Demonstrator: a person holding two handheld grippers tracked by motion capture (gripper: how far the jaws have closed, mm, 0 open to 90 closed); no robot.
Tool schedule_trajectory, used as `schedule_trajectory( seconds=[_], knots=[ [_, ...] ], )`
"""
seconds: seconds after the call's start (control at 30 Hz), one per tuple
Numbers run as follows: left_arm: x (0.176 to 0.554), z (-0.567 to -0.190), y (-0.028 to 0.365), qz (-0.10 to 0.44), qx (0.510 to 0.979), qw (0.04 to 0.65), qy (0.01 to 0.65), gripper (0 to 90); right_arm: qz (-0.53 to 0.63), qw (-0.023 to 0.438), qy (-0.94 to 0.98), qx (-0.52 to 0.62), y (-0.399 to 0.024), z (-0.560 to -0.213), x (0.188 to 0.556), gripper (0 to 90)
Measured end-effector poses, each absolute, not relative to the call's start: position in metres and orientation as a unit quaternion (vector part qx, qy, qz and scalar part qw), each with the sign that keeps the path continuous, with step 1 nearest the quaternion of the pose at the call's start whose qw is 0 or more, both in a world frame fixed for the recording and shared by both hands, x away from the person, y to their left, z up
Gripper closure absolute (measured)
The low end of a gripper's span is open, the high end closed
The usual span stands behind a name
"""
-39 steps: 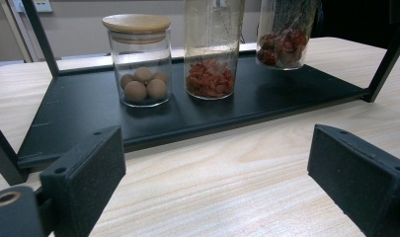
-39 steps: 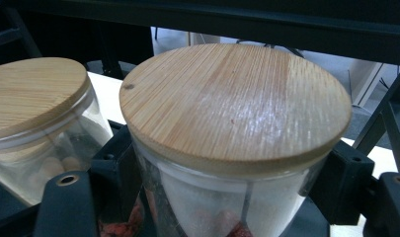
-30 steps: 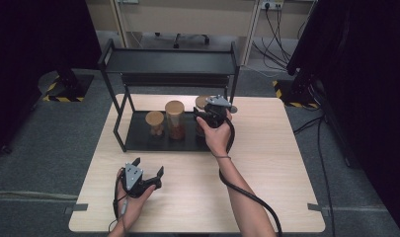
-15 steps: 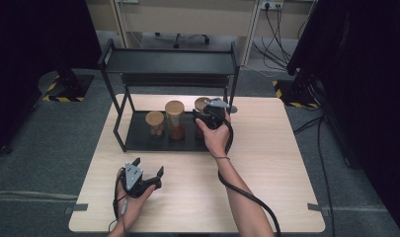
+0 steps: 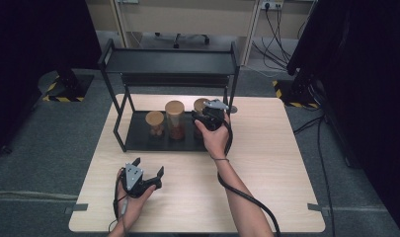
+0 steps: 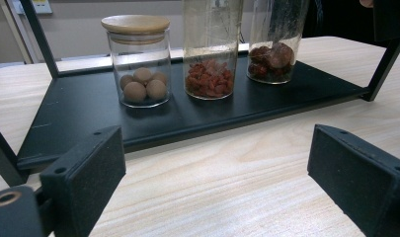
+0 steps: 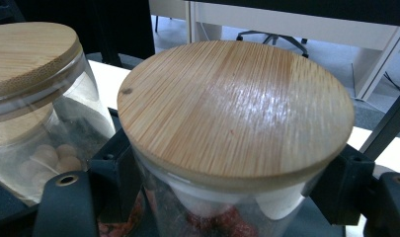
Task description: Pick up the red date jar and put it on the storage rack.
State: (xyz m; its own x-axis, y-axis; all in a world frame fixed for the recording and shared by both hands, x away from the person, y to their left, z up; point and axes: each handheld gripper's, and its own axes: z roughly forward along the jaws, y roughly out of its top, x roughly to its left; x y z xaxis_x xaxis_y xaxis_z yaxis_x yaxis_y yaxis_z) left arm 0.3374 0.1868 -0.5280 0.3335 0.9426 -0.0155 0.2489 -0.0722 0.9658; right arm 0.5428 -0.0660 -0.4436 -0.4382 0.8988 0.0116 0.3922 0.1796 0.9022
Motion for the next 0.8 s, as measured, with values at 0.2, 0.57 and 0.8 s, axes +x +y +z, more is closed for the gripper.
schedule_trajectory(
  seconds=[0.2,0.57,0.8],
  knots=[
    [0.3375,-0.5280,0.1869,0.346,0.645,0.501,0.462,7.3,0.454,0.277,0.717,0.450,-0.0654,-0.4435,0.5420,25.2],
    [0.3375,-0.5280,0.1866,0.346,0.646,0.500,0.462,7.3,0.461,0.271,0.713,0.453,-0.0639,-0.4352,0.5397,10.9],
    [0.3376,-0.5280,0.1866,0.346,0.646,0.500,0.462,7.3,0.459,0.265,0.712,0.460,-0.0651,-0.4364,0.5385,6.3]
  ],
)
